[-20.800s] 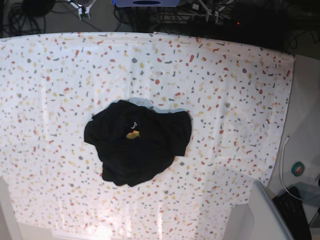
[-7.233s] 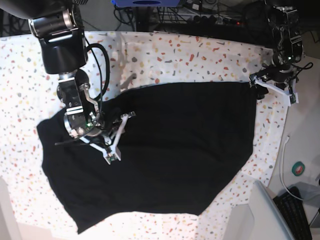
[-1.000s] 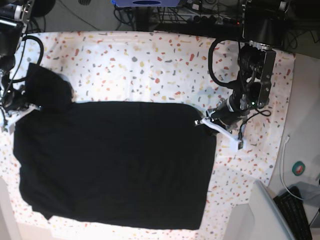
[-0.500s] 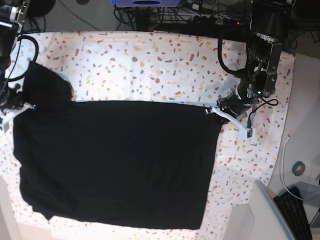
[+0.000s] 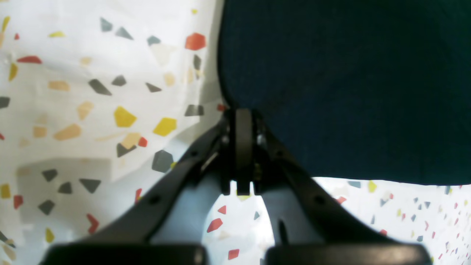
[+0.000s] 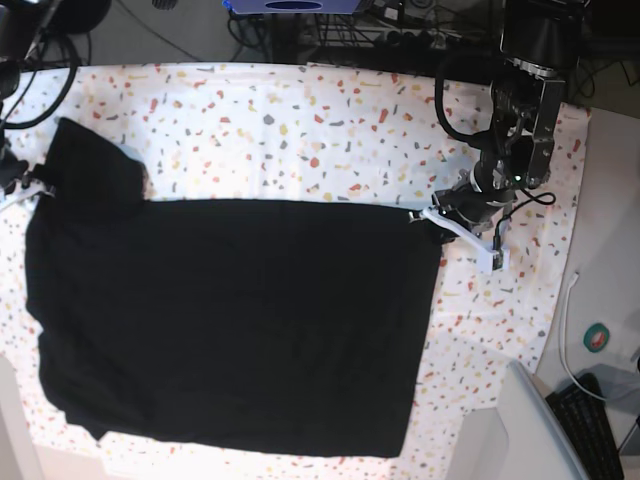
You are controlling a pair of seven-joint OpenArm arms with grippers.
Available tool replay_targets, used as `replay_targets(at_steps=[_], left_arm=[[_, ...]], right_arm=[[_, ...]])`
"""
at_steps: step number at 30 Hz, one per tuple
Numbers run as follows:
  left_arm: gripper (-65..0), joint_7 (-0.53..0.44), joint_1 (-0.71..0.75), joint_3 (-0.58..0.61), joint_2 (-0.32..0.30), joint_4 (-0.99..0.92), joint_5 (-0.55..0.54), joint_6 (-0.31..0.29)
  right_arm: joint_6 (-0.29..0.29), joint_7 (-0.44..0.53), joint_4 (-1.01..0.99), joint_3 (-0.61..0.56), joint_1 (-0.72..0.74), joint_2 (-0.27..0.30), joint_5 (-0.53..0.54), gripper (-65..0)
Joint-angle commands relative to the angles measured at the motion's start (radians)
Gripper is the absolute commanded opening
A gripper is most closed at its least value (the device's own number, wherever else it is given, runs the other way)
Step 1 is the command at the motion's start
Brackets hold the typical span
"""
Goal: Layout the t-shirt on the table in an organized manner, then fold the t-shirt properly
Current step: 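Hold the shirt edge with both grippers and pull it taut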
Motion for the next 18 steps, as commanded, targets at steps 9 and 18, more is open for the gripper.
replay_targets(at_steps=[9,18], left_arm=[[-65.0,-0.022,-0.011,-0.005,-0.012,0.015,-0.006,-0.006],[-65.0,-0.022,0.022,-0.007,-0.019,0.031,-0.006,-0.006]], right_arm=[[0.017,0.024,-0.126,0.003,0.020,-0.008,0.003,-26.6],[0.193,0.018,-0.098,0.013,-0.048,-0.011,0.003,-65.0]])
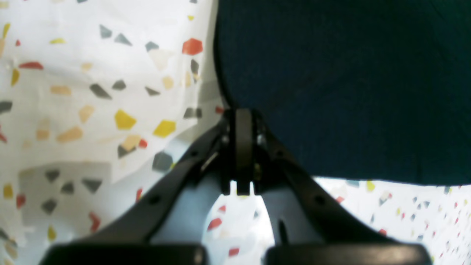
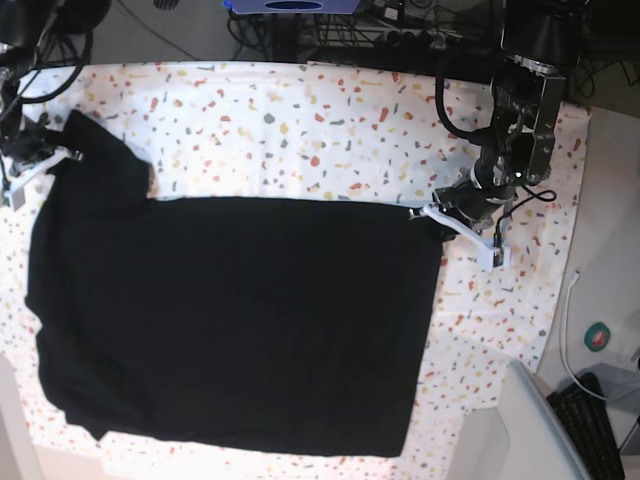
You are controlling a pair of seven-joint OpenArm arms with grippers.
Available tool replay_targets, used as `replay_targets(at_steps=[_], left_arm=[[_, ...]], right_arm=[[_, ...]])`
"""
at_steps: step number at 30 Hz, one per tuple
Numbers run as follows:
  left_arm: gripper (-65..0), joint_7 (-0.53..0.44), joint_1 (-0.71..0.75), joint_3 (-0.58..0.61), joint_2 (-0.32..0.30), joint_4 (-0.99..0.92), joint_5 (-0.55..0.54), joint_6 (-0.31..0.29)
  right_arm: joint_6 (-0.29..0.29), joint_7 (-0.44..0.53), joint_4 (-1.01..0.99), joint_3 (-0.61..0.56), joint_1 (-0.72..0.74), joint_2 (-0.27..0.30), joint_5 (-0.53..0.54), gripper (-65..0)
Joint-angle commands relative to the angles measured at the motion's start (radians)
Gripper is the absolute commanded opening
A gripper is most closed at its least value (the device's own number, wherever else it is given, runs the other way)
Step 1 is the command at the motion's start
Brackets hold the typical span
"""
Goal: Layout the t-shirt on the table in an organized manner, then fold the t-shirt properly
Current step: 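Hold the shirt edge with both grippers and pull it taut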
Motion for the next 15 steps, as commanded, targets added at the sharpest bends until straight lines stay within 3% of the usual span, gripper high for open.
replay_targets(at_steps=[1,7,15], left_arm=[[-65.0,-0.014,0.005,-0.006,-0.023,0.026,-0.004,-0.005],[-65.0,-0.016,0.085,-0.014,-0.051,0.092,-0.006,-0.005],[-65.0,-0.008,0.213,-0.175,-0.052,0.244,-0.006,-0.005]], right_arm=[[-0.004,-0.014,0.035,0.005,-0.024,0.016,-0.008,-65.0],[-0.005,-0.053,0.192,0.006,-0.139,-0.009,-0.008,-65.0],[-0.004,-0.119,0.229,0.006,-0.165,-0.003,-0.009,-65.0]])
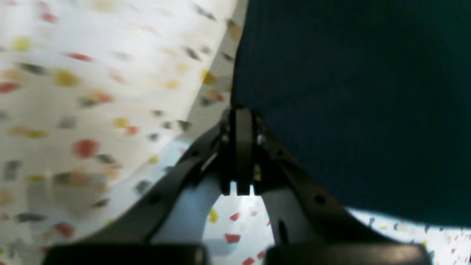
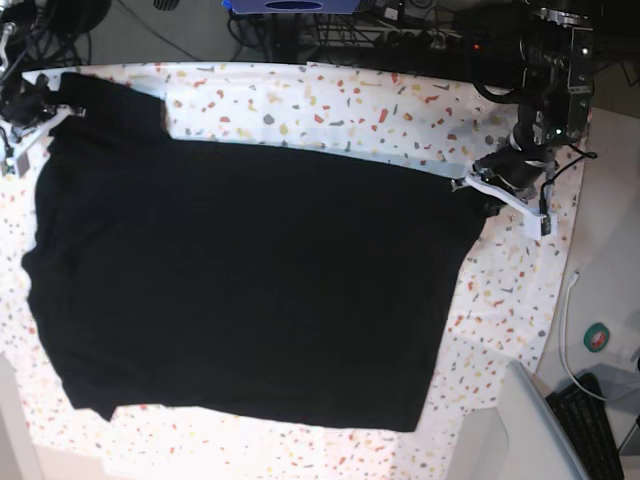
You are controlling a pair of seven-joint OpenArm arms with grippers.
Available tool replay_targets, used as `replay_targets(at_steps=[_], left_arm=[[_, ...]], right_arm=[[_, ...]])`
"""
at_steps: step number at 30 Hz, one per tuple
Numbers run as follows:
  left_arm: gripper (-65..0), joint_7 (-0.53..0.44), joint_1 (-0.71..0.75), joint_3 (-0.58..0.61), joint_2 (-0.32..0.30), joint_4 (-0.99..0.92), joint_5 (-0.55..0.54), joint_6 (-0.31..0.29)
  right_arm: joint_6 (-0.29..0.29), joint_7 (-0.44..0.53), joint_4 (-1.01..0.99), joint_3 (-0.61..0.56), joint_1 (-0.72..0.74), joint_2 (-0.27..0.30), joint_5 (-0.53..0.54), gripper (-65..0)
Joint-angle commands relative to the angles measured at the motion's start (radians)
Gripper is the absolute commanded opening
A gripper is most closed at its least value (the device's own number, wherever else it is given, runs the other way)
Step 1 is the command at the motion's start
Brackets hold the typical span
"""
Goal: Layout the t-shirt on the table in an organized manner, then fold the t-shirt properly
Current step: 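Hold the shirt edge with both grippers and pull it taut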
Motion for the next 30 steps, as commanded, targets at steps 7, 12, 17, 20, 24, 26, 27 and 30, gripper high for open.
replay_targets(at_steps=[7,12,17,20,24,26,27,30], left_arm=[[-65.0,-0.016,0.041,-0.004,-0.006,0.042,-0.001,-0.007],[-65.0,-0.016,0.041,-0.008,-0.006,0.053,-0.001,-0.007],[-65.0,-0.016,0.026,-0.015,-0.004,0.056,-0.010,-0.007],[-65.0,0.009,-0.006,-0.013,-0.001,0.051,-0.010,-0.007],[-65.0,0.118,-0.083,-0.016,0.033,0.050,-0.008,-0.007],[-65.0,0.142,-0.111,-0.016,0.050,0.050,-0.007,-0.007],[-65.0,0.148,-0.127,-0.016,0.057,0.043,-0.007,-0.007],[-65.0,0.148,-0.169,-0.016,0.068,-0.004,-0.010,-0.007]], right_arm=[[0.003,-0.110,0.205,0.005,-0.040,-0.026,-0.001,-65.0],[0.003,-0.188,0.330,0.005,-0.043,-0.058,-0.001,-65.0],[-0.003,-0.199,0.353,0.005,0.020,-0.057,-0.002,-65.0],[-0.005,-0.228,0.350,0.000,0.074,-0.032,-0.002,-65.0],[-0.005,-0.283,0.341,-0.003,0.157,-0.012,-0.002,-65.0],[-0.005,-0.286,0.301,-0.004,0.209,-0.006,-0.002,-65.0],[-0.005,-0.292,0.271,-0.004,0.233,0.001,-0.004,-65.0],[-0.005,-0.291,0.177,-0.004,0.301,0.024,-0.004,-65.0]])
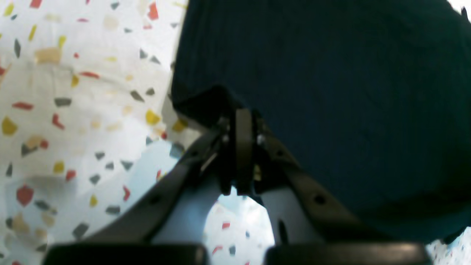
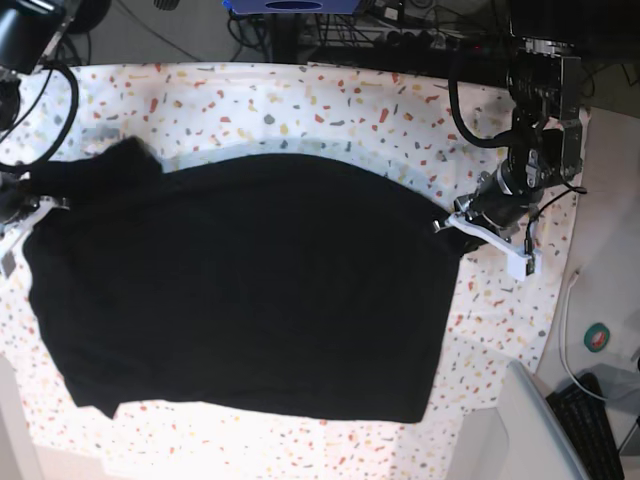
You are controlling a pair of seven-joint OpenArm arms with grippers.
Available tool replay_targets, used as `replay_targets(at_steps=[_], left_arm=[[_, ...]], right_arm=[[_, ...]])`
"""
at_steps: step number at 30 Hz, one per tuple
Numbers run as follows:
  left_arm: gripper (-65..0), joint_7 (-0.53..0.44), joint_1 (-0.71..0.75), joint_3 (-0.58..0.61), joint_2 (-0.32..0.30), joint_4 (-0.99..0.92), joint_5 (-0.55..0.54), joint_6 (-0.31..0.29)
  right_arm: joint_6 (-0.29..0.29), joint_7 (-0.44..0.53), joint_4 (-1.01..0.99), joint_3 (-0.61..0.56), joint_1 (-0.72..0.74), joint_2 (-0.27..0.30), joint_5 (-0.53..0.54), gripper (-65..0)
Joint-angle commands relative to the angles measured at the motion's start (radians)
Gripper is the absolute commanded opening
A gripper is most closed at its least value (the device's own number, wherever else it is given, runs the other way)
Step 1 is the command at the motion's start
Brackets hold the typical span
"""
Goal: Layout the t-shirt on the table in an organized manner, then fold the t-shirt properly
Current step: 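Hold the shirt edge with both grippers and pull it taut, then drag the held shirt edge with both grippers to smooth it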
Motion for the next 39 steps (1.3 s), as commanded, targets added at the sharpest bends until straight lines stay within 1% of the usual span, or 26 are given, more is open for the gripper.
replay_targets(at_steps=[1,4,7,9,13,14,17,19,29,34,39], left_arm=[[-65.0,-0.013,-0.018,-0.006,-0.008,-0.005,-0.004,-0.005],[-65.0,-0.017,-0.046,-0.009,0.006,-0.057,-0.004,-0.005],[-65.0,-0.019,-0.061,-0.076,0.021,-0.097,-0.004,-0.005],[-65.0,-0.014,-0.081,-0.104,0.040,-0.107,0.004,-0.005],[-65.0,-0.016,-0.112,-0.080,0.038,-0.123,0.004,-0.005],[-65.0,-0.014,-0.123,-0.069,0.038,-0.127,0.004,-0.005],[-65.0,-0.017,-0.146,-0.056,0.038,-0.146,0.005,-0.005],[-65.0,-0.016,-0.169,-0.056,0.038,-0.170,0.005,-0.005],[-65.0,-0.017,-0.282,-0.053,0.037,-0.321,0.005,-0.005],[-65.0,-0.020,-0.325,0.032,0.032,-0.378,0.005,-0.005],[-65.0,-0.036,-0.342,0.037,0.035,-0.397,0.005,-0.005]], right_arm=[[0.000,0.013,-0.009,0.004,0.027,0.023,0.005,-65.0],[0.000,0.015,-0.067,0.004,0.087,0.040,0.005,-65.0],[0.000,0.019,-0.131,0.004,0.145,0.059,0.005,-65.0],[0.000,0.051,-0.182,0.001,0.170,0.075,0.005,-65.0],[-0.003,0.114,-0.311,-0.108,0.230,0.102,0.005,-65.0],[-0.014,0.134,-0.338,-0.128,0.241,0.103,0.005,-65.0],[-0.080,0.193,-0.397,-0.143,0.264,0.103,0.005,-65.0],[-0.103,0.220,-0.418,-0.143,0.276,0.103,0.005,-65.0],[-0.112,0.286,-0.535,-0.146,0.340,0.125,0.005,-65.0],[-0.112,0.288,-0.558,-0.146,0.345,0.125,0.005,-65.0],[-0.112,0.288,-0.552,-0.139,0.345,0.121,0.006,-64.7]])
